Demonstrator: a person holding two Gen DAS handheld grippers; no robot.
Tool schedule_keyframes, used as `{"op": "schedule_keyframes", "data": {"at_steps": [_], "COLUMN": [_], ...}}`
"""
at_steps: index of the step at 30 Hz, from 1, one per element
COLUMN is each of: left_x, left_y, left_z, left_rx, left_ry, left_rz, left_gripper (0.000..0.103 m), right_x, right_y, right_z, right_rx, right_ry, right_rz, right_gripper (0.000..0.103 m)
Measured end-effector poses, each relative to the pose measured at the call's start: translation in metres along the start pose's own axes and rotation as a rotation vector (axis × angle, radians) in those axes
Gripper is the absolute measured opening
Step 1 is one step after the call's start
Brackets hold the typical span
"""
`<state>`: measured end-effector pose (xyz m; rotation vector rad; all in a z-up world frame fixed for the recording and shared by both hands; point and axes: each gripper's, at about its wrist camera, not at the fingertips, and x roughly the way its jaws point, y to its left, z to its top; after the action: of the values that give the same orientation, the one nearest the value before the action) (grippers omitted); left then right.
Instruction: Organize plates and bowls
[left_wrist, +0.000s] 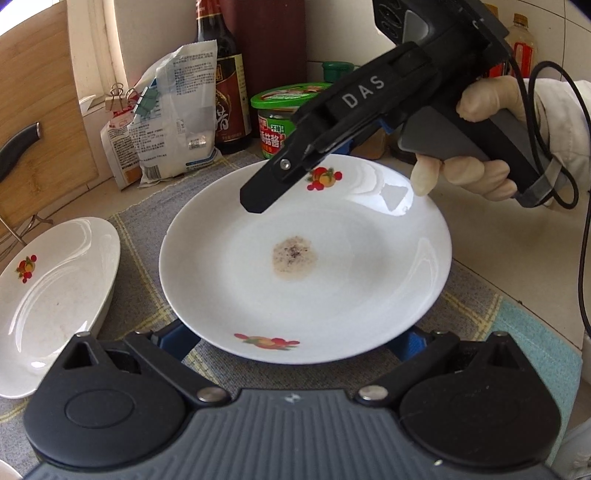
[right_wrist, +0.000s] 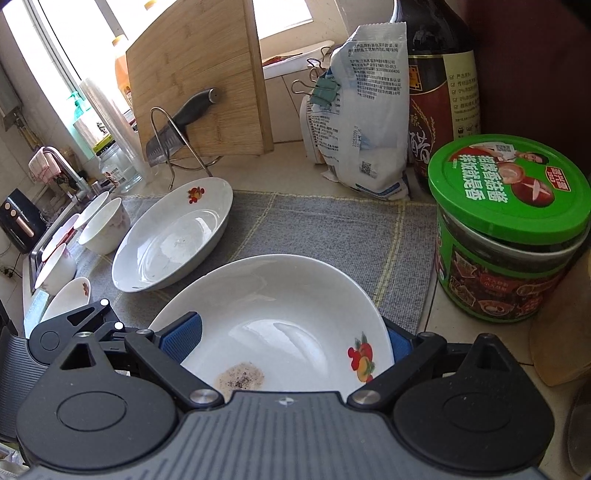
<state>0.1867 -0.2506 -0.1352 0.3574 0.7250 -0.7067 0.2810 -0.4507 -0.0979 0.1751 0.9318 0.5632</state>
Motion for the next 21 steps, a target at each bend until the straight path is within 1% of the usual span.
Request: {"op": "schedule_keyframes", "data": {"at_steps": [4,7,15,21], "left_x": [0.003,0.005,0.003,-0.004], "left_y": [0.002,0.002,0.001,0.001], "left_z": [0.001,0.001,-0.001,-0.004], "left_rx": [-0.011,0.000,-0.001,-0.026], "left_ry": [-0.001,-0.003,-0.003,-0.002], "left_rz": [0.003,0.009,-0.004,0.006], "left_gripper": [0.103,0.103,0.103,0.103], "right_x": [0.002,0.002,0.006,0.002], "right_y": [-0.004,-0.004,-0.001,0.007], "right_z": [0.000,-0.001,-0.001,0.001], "right_rx": [0.007,0.005,0.006,-0.014], "right_ry": [0.000,-0.004,0.005,0.007], "right_rz": [-0.012,-0.021,-0.043,-0.099], "right_gripper": [0.100,0.100,0.103,0.103]}}
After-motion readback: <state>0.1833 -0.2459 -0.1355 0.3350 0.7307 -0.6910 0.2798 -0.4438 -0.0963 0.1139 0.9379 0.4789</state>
